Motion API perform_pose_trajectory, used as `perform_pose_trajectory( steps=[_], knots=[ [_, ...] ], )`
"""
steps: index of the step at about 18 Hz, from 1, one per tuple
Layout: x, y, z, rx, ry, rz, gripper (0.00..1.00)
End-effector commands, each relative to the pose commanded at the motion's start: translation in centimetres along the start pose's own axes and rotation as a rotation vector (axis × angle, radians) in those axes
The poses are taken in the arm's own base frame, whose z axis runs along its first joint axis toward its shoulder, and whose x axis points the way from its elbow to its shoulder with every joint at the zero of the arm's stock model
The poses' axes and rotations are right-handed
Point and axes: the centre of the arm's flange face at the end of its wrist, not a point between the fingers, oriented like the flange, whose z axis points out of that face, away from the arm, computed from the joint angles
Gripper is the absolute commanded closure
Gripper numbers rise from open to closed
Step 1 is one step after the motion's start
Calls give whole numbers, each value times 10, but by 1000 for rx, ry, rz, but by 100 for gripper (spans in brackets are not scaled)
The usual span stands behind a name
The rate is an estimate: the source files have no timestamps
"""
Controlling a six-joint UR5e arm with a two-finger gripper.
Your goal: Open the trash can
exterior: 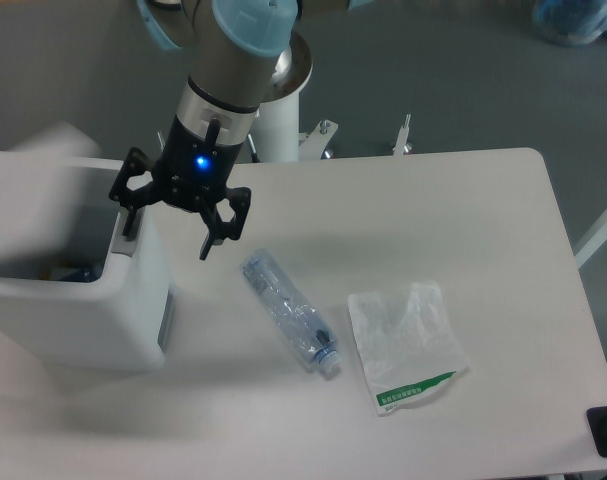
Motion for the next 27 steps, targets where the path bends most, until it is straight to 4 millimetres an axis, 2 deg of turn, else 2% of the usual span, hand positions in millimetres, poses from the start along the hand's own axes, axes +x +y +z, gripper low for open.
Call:
perform_pose_trajectory(
  steps=[6,8,10,14,17,22,27],
  knots=[
    [1,-1,-3,4,-3,3,0],
    [0,-6,-9,18,-7,5,0],
    [-10,-11,-20,40,-18,-8,0],
    [-47,-12,-43,75,-58,-56,0],
    [-76,-10,-50,87,-86,-83,0],
    [-153,-4,-54,120,-142,-83,0],
    [-212,18,-41,-1,-266,-24,0]
  ],
)
